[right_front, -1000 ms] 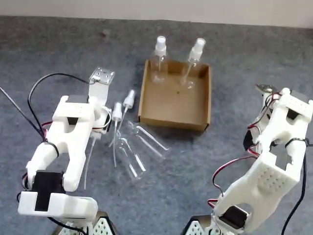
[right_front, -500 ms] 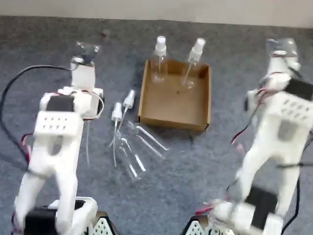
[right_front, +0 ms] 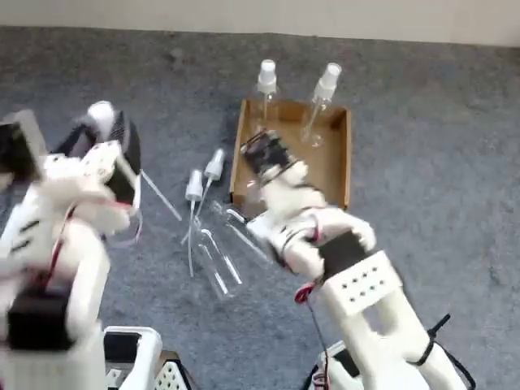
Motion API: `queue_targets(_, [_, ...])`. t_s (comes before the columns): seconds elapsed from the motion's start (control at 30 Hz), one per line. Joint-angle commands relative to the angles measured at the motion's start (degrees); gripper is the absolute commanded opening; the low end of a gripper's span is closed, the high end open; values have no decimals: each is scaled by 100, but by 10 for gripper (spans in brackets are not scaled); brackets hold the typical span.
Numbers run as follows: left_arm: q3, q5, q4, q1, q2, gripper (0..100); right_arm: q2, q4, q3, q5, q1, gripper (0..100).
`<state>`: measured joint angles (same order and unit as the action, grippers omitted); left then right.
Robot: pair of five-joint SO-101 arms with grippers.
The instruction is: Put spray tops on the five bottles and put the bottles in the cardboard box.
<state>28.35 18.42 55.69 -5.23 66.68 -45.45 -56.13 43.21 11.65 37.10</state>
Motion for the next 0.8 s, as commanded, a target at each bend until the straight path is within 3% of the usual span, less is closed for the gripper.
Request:
queue_targets(0.0, [-242,316,-229,66,778,4,-479,734,277,-44,505,4])
queue_targets(0.2, [-13,615,-255,400,1297,4,-1130,1297,1130,-35,901,4])
queue_targets(0.57, [1059,624,-299,716,1569,4,-1736,1314,1613,123,1147,4])
queue_targets(0.77, [1631,633,-1292,699,1569,4,-1736,1314,1613,123,1147,4])
